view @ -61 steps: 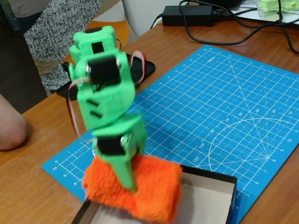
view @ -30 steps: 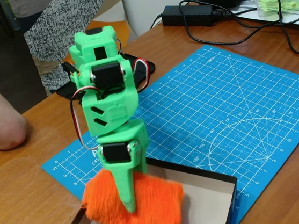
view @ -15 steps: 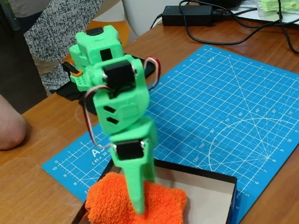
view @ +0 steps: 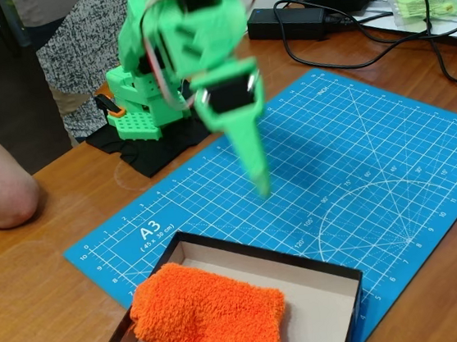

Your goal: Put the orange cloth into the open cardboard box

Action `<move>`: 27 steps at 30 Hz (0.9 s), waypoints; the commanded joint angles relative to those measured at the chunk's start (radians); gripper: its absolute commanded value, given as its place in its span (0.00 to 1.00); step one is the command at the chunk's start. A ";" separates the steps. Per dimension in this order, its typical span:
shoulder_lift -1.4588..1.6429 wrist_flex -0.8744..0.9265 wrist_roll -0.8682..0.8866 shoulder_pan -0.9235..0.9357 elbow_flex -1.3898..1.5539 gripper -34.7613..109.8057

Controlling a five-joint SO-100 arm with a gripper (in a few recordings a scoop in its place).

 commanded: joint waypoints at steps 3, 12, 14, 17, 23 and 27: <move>0.715 -0.153 -0.058 -0.146 0.670 0.25; 1.345 -0.554 -0.192 -0.173 1.818 0.24; 1.477 -0.584 -0.219 -0.172 1.963 0.24; 1.672 -0.598 -0.232 -0.201 2.151 0.24; 1.965 -0.574 -0.278 -0.225 2.381 0.24; 2.013 -0.565 -0.299 -0.233 2.471 0.24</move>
